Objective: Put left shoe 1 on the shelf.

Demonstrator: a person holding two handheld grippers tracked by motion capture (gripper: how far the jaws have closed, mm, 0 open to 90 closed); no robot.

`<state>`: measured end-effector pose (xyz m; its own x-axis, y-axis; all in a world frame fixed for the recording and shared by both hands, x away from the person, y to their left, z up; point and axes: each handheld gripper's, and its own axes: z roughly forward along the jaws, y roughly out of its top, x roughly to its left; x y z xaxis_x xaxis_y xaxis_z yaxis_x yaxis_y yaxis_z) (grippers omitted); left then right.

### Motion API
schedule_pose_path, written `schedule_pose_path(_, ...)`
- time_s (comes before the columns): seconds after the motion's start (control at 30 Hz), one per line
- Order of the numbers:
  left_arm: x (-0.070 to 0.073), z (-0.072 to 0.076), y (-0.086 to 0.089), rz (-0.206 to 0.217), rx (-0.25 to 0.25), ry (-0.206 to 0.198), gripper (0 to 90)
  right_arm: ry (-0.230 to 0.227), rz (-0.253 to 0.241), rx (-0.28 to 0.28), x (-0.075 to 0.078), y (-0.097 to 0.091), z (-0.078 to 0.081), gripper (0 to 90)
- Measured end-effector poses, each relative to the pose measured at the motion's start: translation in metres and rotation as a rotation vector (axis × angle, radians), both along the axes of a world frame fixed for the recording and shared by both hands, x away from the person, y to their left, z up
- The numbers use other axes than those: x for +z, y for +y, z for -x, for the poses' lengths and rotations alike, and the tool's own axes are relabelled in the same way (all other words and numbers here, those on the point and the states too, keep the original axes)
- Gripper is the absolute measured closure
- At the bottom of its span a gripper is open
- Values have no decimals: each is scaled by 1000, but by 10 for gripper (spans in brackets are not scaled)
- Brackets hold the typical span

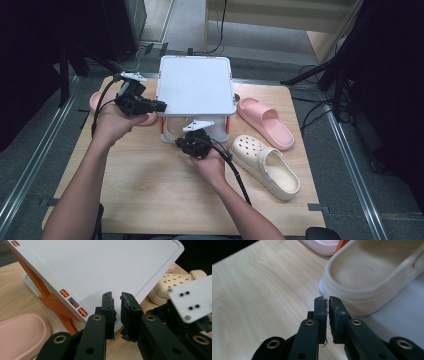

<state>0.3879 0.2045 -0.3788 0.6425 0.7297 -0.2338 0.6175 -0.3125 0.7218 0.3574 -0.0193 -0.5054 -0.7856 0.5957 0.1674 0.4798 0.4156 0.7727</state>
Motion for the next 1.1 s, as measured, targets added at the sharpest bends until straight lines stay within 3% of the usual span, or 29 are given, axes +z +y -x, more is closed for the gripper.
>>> schedule_pose_path(0.2, 10, 10, 1, 38, -9, -15, 695, -5, -30, 37, 17, -27, 18, 769)
schedule_pose_path(0.3, 10, 16, 0, 73, -16, -1, 659, -20, -26, 54, 21, -35, 24, 754)
schedule_pose_path(0.4, 8, 22, -2, 57, -15, 15, 632, -24, -25, 68, 29, -51, 33, 727)
schedule_pose_path(0.5, 7, 29, -5, 39, -7, 5, 595, -25, -30, 88, 36, -70, 42, 670)
schedule_pose_path(0.77, 0, 45, -6, 48, -4, 12, 549, -6, -60, 140, 39, -99, 49, 632)
schedule_pose_path(1.0, -8, 56, -5, 36, 8, -7, 540, 19, -51, 122, 43, -116, 48, 595)
schedule_pose_path(1.1, -15, 60, -7, 18, 10, -10, 532, 3, -49, 112, 44, -127, 48, 597)
